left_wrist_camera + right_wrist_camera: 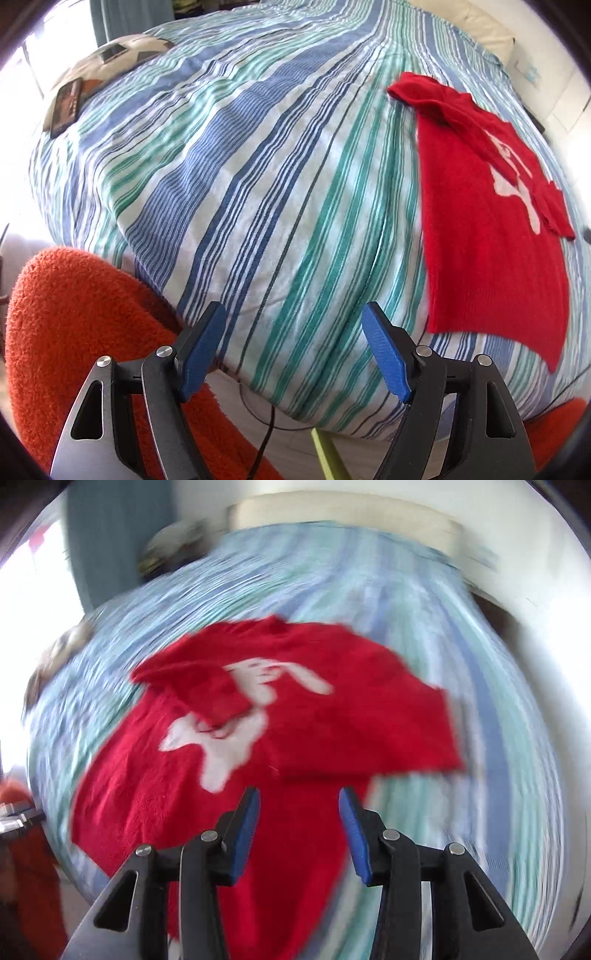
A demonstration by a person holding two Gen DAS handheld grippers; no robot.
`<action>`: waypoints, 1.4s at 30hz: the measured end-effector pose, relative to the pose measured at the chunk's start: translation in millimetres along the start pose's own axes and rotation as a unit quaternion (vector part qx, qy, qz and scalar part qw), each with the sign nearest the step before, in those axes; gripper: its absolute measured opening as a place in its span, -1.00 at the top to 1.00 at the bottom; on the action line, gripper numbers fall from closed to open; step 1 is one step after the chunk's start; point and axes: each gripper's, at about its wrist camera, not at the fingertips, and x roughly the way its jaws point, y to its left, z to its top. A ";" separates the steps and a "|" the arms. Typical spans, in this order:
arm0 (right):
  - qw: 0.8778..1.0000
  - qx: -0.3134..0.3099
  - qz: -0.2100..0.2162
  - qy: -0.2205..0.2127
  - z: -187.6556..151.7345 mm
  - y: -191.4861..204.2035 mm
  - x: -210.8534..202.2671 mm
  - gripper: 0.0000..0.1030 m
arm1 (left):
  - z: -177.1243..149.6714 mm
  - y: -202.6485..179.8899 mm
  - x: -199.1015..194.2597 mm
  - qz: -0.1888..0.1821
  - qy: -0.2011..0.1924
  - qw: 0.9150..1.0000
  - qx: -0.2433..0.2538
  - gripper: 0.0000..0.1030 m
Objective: Fold small clothes
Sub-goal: 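Grasp a sleeve cuff with the right tool and pull it outward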
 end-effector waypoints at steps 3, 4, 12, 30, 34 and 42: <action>0.998 -0.065 -0.008 0.023 15.9 23.3 58.0 0.13 | -4.3 -5.1 -1.2 0.014 -0.007 1.000 0.022 -0.52; 0.997 -0.068 -0.007 0.046 18.6 25.1 84.5 0.15 | -3.5 -8.4 -0.6 0.018 -0.008 0.999 0.027 -0.52; 0.984 0.150 -0.081 -0.042 11.5 -101.6 16.0 0.92 | -1.4 -1.4 6.1 0.011 0.007 1.000 0.009 -0.52; 0.877 0.395 -0.267 0.057 -139.9 -313.9 -26.6 0.93 | -8.7 -18.8 13.6 0.051 0.010 0.997 0.056 -0.52; 0.874 0.393 -0.274 0.088 -155.0 -318.7 -5.6 0.93 | -7.6 -14.5 17.0 0.054 0.019 0.997 0.045 -0.52; 0.886 0.346 -0.291 0.102 -150.4 -308.9 8.9 0.87 | -10.8 -18.5 20.2 0.055 0.020 0.997 0.057 -0.52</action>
